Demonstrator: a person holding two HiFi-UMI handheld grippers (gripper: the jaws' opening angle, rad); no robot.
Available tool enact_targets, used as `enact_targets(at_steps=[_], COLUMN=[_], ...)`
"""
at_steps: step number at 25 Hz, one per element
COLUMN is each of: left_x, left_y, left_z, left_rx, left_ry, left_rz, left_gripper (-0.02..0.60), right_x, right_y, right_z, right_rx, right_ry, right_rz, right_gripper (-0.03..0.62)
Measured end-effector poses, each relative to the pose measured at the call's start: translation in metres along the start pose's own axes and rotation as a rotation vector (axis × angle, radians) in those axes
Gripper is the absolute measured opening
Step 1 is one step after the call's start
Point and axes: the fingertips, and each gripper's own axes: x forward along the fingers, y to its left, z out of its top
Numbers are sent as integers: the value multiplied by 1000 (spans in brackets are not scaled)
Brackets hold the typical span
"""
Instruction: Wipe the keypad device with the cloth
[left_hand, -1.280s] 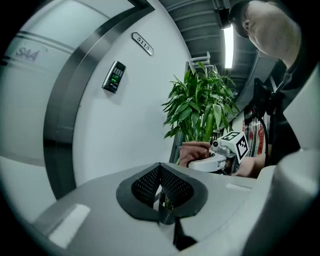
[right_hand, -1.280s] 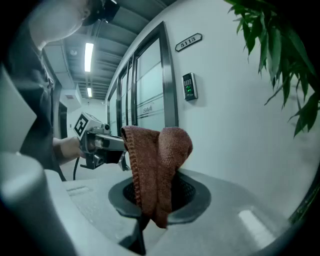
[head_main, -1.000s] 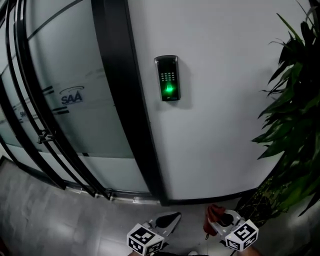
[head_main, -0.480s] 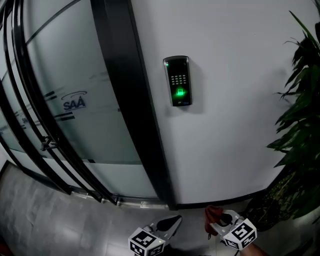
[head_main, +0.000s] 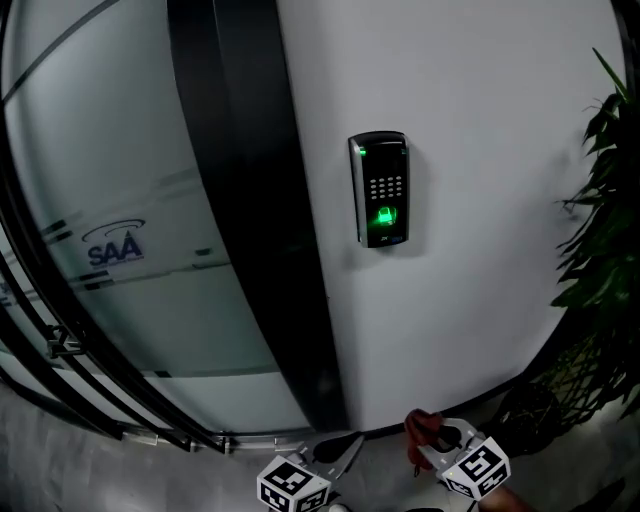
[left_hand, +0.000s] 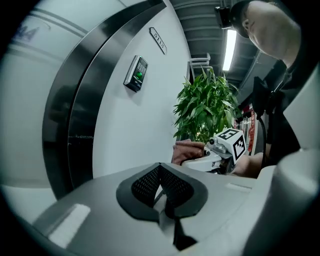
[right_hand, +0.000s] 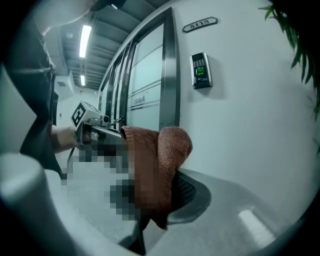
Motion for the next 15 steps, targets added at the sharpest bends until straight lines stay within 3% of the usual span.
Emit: enact_targets(at_steps=[3,7,10,15], left_x=[-5,0,6,15], left_y=[19,36,38,45], left_z=[-5,-3,3,12], left_rx=[4,-4,-5,-24], left_ry=[24,20,0,-37], left_rz=[-52,-92,-107,-58], left_gripper=[17,17,17,17], right_x=[16,24,27,26], right_y=[-3,-14,-36,-74], right_z=[15,57,114,231], right_rx=[-101,-333,-576,-1009], right_ry=[11,41,32,-40], right_rz=[-77,-176,-261,-429], right_gripper=[55,55,55,55])
